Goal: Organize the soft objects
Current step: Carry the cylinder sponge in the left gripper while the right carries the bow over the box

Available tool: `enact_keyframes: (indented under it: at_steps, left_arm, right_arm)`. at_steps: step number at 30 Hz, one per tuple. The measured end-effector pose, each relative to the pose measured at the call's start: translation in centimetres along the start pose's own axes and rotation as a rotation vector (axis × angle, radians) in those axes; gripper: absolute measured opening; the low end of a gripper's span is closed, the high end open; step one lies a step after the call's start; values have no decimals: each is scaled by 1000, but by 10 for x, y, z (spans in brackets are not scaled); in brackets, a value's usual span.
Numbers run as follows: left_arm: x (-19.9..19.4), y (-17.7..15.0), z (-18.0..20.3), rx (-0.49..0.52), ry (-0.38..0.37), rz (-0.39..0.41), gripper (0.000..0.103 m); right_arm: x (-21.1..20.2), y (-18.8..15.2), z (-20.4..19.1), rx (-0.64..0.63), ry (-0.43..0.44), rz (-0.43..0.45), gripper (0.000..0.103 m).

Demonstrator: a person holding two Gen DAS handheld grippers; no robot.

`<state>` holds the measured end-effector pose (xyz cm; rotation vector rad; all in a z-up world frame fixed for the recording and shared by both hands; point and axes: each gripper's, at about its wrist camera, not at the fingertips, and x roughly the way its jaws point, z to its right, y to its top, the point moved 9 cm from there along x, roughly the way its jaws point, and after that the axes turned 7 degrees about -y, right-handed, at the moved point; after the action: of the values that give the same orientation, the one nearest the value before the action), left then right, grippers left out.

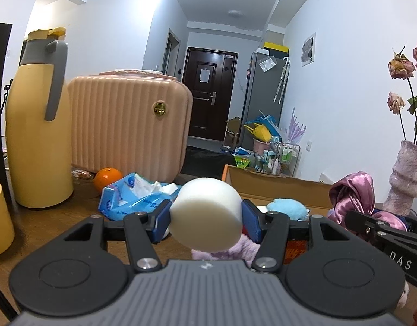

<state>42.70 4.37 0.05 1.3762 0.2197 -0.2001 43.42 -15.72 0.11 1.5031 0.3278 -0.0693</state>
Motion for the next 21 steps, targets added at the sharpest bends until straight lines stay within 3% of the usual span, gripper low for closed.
enact_keyframes:
  at_steps: [21]
  left_arm:
    - [37,13,46,-26,-45,32,57]
  right_arm:
    - [26,11,34,57,-53,4,35]
